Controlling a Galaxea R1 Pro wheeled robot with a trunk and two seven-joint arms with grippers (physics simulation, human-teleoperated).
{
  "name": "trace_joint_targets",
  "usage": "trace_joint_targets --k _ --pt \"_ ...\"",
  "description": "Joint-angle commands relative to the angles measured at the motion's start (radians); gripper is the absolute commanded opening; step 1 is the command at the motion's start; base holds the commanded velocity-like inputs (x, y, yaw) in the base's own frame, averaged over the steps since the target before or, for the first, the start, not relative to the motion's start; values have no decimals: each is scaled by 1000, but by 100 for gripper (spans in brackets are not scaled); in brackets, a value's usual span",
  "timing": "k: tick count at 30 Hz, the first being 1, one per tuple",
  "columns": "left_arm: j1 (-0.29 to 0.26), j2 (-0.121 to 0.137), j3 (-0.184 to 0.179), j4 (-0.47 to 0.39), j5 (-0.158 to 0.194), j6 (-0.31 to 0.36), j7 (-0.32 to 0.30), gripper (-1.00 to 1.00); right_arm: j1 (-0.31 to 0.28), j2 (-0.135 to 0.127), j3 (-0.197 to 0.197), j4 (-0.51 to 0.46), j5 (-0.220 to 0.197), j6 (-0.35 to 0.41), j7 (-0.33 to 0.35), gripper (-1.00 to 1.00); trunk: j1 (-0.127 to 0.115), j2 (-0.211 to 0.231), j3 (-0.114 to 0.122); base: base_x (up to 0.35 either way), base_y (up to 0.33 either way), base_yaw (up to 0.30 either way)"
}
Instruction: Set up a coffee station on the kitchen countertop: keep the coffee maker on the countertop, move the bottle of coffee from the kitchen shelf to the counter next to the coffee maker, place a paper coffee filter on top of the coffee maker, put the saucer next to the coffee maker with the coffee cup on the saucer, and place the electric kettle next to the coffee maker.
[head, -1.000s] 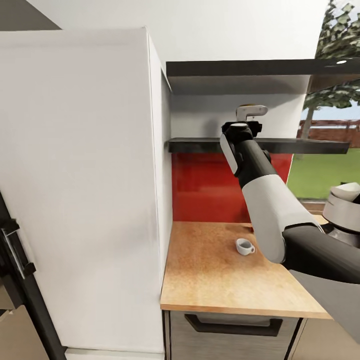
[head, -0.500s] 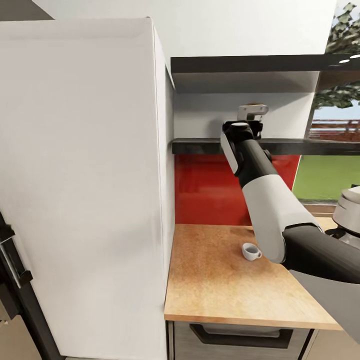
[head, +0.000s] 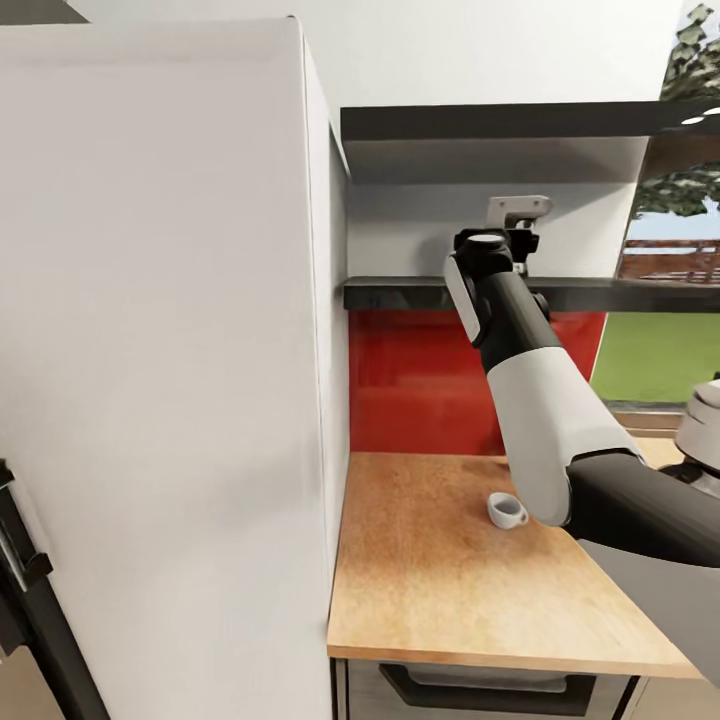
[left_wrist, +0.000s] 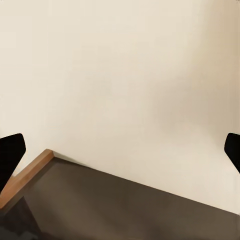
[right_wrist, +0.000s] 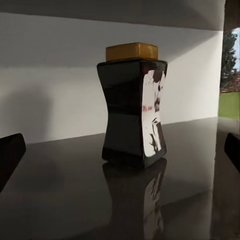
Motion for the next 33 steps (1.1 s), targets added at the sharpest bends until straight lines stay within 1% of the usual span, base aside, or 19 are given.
trace_joint_targets --k 1,10,16,22,25,29,33 --pt "0 -1 -8 -1 5 4 2 100 0 0 2 0 8 9 -3 100 1 0 0 98 0 0" --pt "3 -1 -12 0 4 5 2 100 0 -1 4 0 7 8 -8 100 1 0 0 28 0 0" --pt "9 -2 -13 0 2 6 2 100 0 -1 6 2 7 7 -9 100 1 0 0 234 0 0" --pt "26 -3 -13 0 2 6 2 100 0 -1 5 2 7 7 -9 100 1 0 0 63 0 0" --pt "32 -4 -13 0 -4 6 2 100 0 -2 5 2 8 7 -9 100 1 0 0 9 0 0" --pt "35 -4 -13 0 -36 6 2 100 0 -5 4 3 8 7 -10 100 1 0 0 114 0 0" --pt "36 -4 -13 -2 -43 6 2 100 0 -6 4 6 9 7 -10 100 1 0 0 226 0 0"
